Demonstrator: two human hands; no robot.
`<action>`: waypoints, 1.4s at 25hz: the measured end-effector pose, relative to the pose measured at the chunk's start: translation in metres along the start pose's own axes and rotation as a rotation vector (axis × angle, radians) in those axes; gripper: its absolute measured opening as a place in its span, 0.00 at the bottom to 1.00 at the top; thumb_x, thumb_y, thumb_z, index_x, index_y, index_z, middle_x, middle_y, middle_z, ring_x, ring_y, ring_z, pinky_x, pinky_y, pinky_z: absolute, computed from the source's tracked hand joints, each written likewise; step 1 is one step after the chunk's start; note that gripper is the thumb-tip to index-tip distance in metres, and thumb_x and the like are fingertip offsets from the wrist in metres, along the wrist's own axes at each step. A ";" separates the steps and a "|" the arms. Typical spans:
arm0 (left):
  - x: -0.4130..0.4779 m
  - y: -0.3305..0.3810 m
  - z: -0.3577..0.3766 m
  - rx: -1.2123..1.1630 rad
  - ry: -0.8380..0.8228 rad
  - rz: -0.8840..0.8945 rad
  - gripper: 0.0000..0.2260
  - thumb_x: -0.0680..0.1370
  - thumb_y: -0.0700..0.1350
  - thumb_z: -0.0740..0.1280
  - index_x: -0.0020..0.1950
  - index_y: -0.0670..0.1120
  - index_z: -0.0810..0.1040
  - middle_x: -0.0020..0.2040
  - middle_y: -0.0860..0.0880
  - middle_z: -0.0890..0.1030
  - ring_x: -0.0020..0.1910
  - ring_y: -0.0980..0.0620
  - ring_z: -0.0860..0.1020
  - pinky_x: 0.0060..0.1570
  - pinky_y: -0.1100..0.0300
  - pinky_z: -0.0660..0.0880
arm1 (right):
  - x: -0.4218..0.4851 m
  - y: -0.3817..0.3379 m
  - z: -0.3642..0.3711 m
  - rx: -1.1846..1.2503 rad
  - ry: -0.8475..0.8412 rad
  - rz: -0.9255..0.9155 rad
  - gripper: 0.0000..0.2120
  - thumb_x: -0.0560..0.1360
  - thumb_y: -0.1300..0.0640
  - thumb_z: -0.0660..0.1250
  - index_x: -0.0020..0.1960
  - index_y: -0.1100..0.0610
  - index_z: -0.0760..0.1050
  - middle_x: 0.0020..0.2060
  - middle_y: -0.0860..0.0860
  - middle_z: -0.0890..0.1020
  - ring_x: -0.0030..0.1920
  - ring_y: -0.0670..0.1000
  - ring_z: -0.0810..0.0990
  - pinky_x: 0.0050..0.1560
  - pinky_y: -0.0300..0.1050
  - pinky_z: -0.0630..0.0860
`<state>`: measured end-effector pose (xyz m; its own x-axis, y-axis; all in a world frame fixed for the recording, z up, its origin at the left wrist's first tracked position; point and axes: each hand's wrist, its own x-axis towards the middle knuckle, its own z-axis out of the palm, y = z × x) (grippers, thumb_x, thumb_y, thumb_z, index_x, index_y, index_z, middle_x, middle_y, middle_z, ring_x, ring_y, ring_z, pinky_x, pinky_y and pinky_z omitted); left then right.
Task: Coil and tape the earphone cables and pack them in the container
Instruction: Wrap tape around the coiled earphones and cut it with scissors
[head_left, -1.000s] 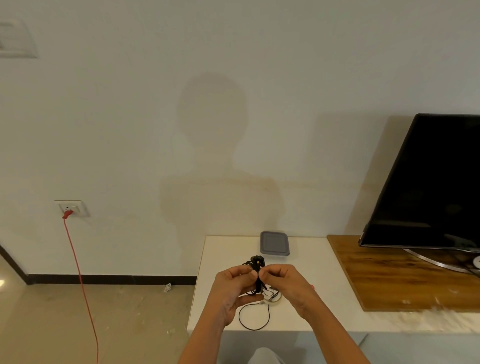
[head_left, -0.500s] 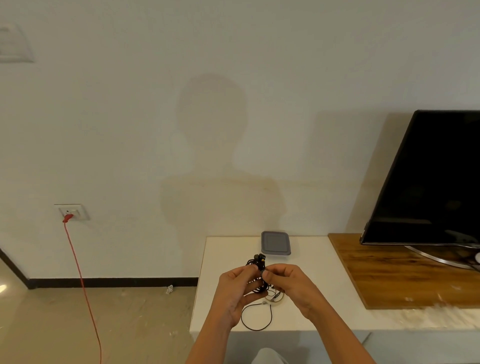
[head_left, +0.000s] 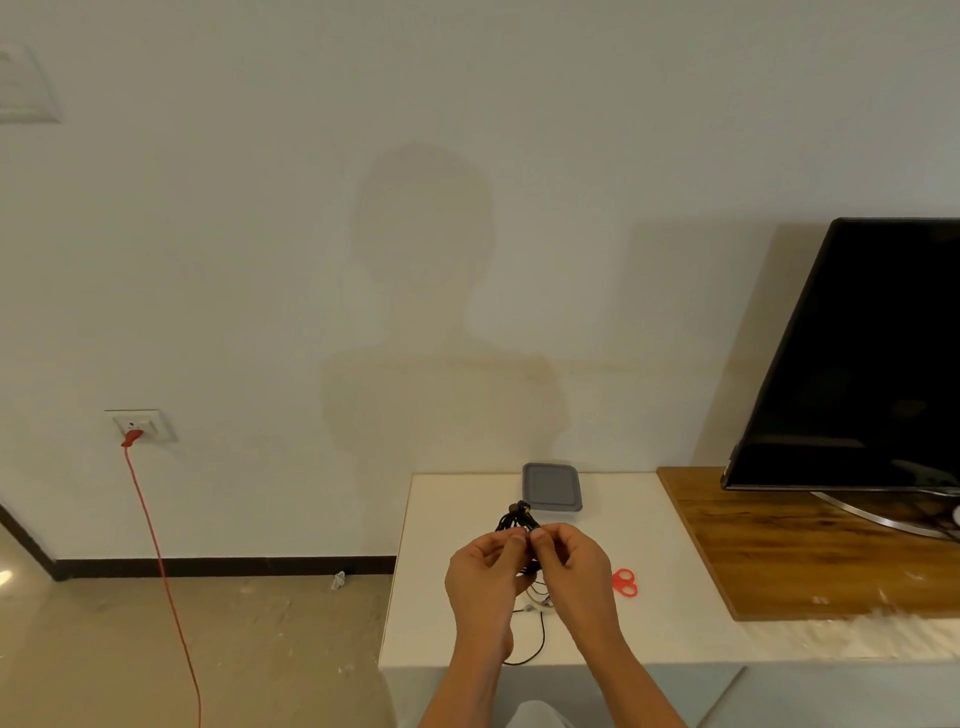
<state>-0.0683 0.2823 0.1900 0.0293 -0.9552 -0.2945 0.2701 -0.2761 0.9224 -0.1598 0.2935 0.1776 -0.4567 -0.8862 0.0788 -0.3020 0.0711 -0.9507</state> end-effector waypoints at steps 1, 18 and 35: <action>-0.001 0.000 0.001 -0.010 0.010 -0.009 0.05 0.75 0.35 0.68 0.44 0.40 0.84 0.40 0.41 0.85 0.41 0.43 0.85 0.43 0.52 0.82 | -0.001 0.001 0.000 -0.021 0.028 -0.026 0.09 0.77 0.58 0.65 0.40 0.48 0.77 0.35 0.45 0.82 0.38 0.45 0.81 0.35 0.30 0.74; 0.001 0.016 -0.015 -0.289 -0.117 -0.461 0.08 0.75 0.42 0.70 0.47 0.37 0.82 0.46 0.37 0.85 0.47 0.42 0.83 0.46 0.48 0.80 | 0.006 0.021 -0.002 -0.664 0.137 -0.885 0.07 0.74 0.56 0.64 0.38 0.53 0.78 0.33 0.45 0.80 0.38 0.47 0.78 0.50 0.40 0.64; 0.017 0.000 -0.015 -0.333 -0.002 -0.467 0.05 0.75 0.36 0.69 0.49 0.35 0.81 0.43 0.37 0.84 0.41 0.45 0.83 0.42 0.54 0.80 | -0.009 0.008 0.000 -0.160 -0.081 -0.231 0.07 0.73 0.60 0.70 0.44 0.48 0.80 0.35 0.42 0.83 0.42 0.42 0.80 0.42 0.32 0.75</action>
<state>-0.0539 0.2681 0.1811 -0.1679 -0.7401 -0.6511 0.5422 -0.6210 0.5661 -0.1581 0.3019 0.1698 -0.2939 -0.9207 0.2569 -0.5210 -0.0711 -0.8506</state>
